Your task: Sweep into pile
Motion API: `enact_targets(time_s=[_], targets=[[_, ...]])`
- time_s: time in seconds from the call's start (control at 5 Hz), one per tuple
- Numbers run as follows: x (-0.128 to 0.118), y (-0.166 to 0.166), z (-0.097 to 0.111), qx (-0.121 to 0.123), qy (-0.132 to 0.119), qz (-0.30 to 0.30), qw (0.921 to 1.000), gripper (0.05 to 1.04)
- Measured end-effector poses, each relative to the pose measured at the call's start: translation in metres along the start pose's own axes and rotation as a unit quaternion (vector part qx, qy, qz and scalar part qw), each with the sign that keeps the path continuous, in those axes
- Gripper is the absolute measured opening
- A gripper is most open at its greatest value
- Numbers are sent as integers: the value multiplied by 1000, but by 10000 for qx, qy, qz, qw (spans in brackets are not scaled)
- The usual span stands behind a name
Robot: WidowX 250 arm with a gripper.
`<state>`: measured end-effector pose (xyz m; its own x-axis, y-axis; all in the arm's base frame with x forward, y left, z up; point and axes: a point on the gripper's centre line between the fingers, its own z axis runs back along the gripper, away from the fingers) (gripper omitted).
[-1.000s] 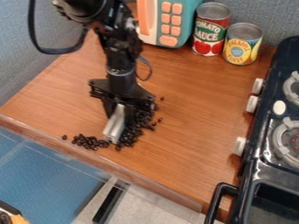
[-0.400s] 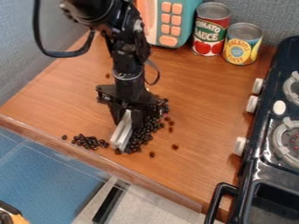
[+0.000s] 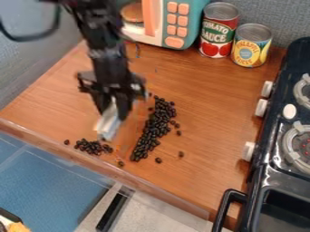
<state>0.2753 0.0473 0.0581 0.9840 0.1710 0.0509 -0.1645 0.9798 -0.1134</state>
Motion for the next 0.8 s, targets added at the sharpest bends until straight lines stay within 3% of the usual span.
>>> enact_targets(time_s=[0.2, 0.4, 0.6, 0.8], targets=[[4, 15, 12, -106, -63, 74, 9999, 384], [18, 24, 17, 168, -320, 111, 9993, 384], [33, 32, -4, 708, -370, 175, 9967, 384], [52, 33, -11, 1224, -528, 114, 9910, 384]])
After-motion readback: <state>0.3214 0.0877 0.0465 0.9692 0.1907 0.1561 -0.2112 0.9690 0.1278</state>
